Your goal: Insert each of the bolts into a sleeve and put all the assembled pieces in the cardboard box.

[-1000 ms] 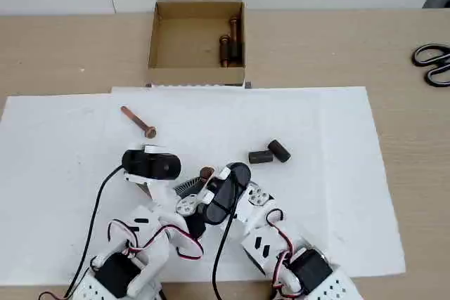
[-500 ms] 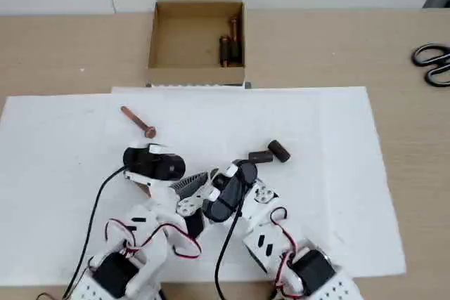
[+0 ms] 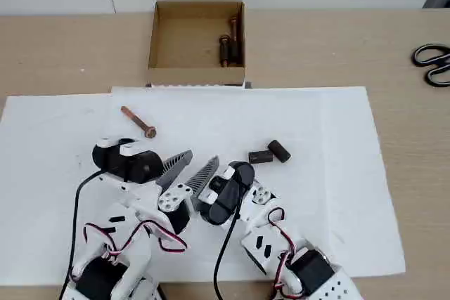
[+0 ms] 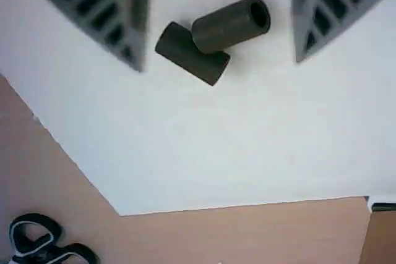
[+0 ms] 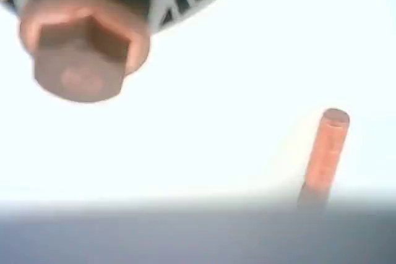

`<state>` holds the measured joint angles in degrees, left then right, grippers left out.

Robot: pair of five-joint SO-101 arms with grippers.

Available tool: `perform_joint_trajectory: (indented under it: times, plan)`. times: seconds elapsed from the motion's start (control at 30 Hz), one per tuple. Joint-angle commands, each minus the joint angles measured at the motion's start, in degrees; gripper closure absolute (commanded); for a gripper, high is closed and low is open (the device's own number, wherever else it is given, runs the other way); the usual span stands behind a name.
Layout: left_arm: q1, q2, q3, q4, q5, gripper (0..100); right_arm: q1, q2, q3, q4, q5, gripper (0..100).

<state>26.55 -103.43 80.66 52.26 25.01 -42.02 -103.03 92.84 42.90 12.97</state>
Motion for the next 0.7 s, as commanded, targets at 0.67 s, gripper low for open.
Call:
perform_joint_trajectory:
  times: [0.67]
  plan:
    - [-16.3,-0.4,15.7,-10.1,-27.6,99,15.4,0.1,-7.5,-2.2,0.5,99.6]
